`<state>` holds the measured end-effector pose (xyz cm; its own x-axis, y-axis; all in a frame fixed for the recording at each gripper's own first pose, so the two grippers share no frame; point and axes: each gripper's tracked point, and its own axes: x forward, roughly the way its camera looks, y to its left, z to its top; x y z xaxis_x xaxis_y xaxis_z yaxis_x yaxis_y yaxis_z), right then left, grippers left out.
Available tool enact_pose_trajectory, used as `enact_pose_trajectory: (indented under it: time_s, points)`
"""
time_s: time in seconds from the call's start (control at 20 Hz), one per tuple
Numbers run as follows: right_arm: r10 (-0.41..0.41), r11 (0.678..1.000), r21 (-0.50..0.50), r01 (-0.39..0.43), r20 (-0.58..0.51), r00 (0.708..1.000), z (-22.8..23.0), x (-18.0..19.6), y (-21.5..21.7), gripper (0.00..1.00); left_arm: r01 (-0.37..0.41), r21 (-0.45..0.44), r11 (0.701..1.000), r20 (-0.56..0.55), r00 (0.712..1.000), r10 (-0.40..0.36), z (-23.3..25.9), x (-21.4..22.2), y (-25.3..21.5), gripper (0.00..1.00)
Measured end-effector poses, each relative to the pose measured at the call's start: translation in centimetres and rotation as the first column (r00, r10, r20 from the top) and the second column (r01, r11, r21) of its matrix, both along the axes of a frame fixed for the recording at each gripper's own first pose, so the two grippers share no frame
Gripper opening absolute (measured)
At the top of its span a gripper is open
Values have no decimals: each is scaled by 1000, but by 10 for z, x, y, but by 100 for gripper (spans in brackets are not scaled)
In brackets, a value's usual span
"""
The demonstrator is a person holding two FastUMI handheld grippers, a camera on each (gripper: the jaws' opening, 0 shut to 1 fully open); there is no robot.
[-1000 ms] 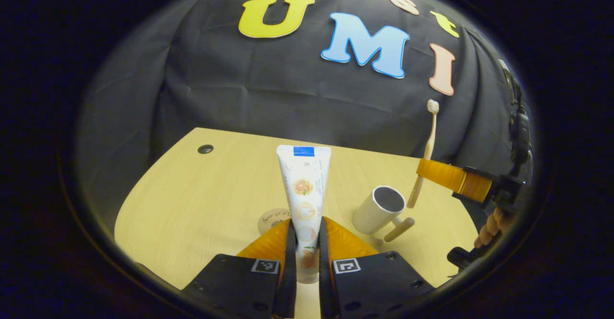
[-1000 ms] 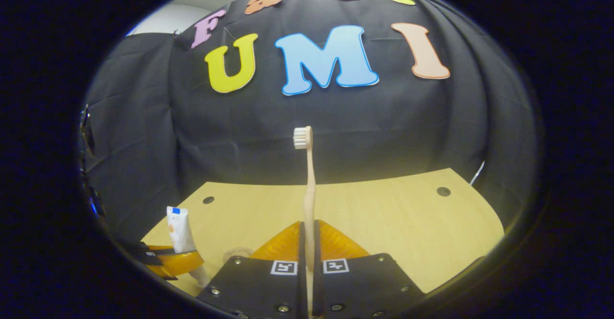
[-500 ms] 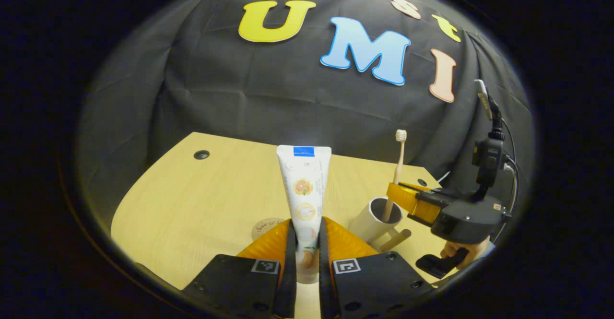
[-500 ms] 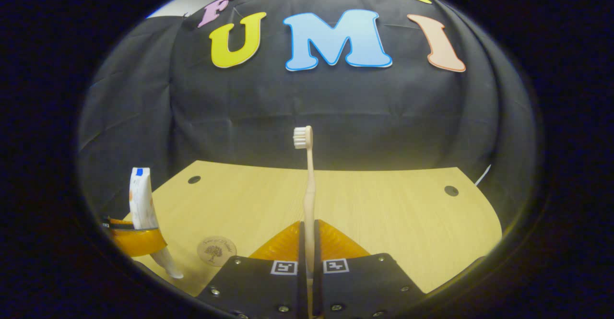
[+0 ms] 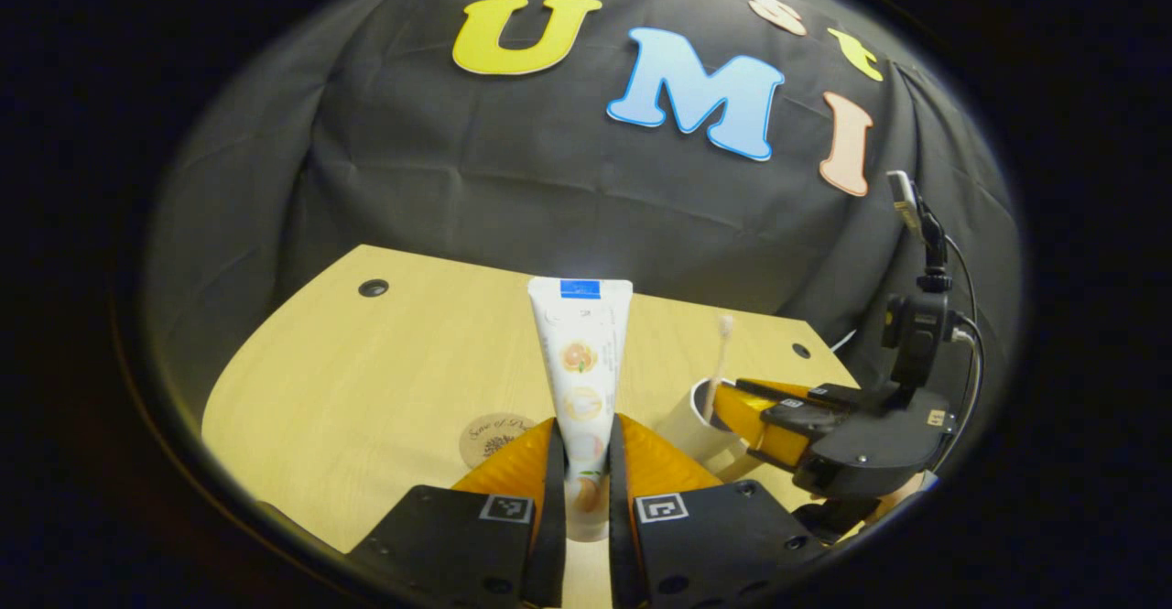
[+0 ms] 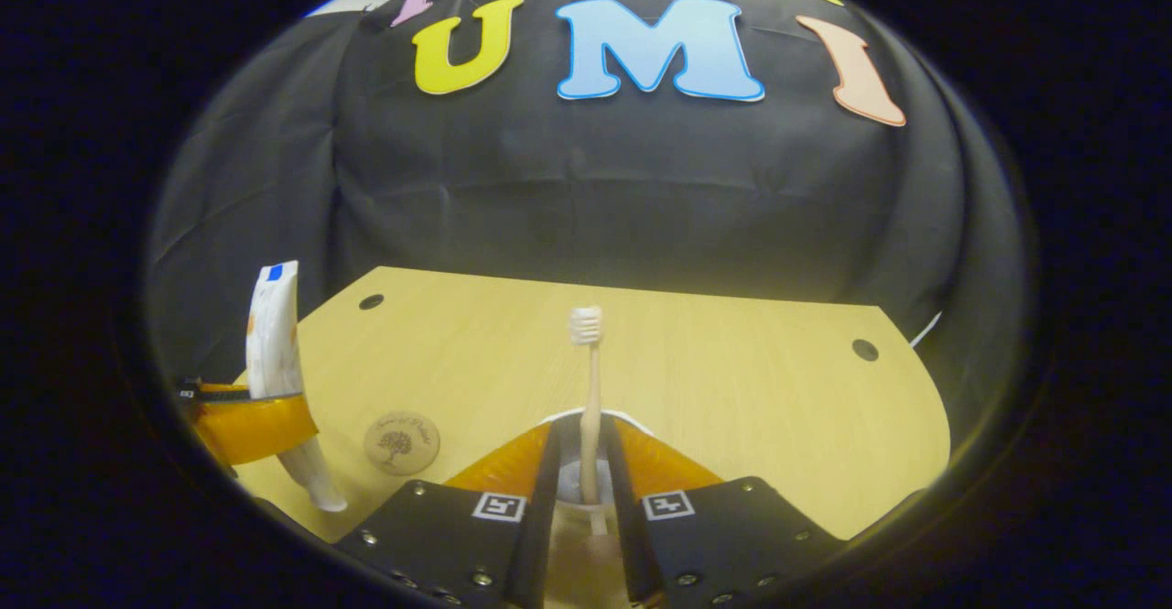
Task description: Put the toothbrush and toothpaste on the desktop into the cup, then pick up the cup and place it on the coaster on the desktop.
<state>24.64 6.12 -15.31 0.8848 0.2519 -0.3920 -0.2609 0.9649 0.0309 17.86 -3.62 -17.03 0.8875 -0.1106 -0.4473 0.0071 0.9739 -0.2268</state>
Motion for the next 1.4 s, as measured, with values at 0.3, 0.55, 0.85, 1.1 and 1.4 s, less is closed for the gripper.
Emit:
enact_pose_trajectory:
  time_s: [0.3,0.55,0.85,1.1,1.4]
  points:
    - [-41,998,52,39,39,998,25,-20,-34,73,11,-37,999,45,999,-9,6,15,-24,27]
    - [-114,992,73,107,95,989,52,-44,-90,83,44,-86,995,138,990,-32,24,43,-52,26]
    - [-174,980,105,167,62,983,49,-83,-139,86,121,-135,983,283,956,-78,43,85,-100,25]
    - [-198,973,118,197,0,980,29,-108,-157,86,134,-169,976,345,936,-68,31,112,-126,26]
    - [-195,970,134,203,-72,978,5,-123,-161,85,151,-75,986,379,919,-112,2,112,-142,27]
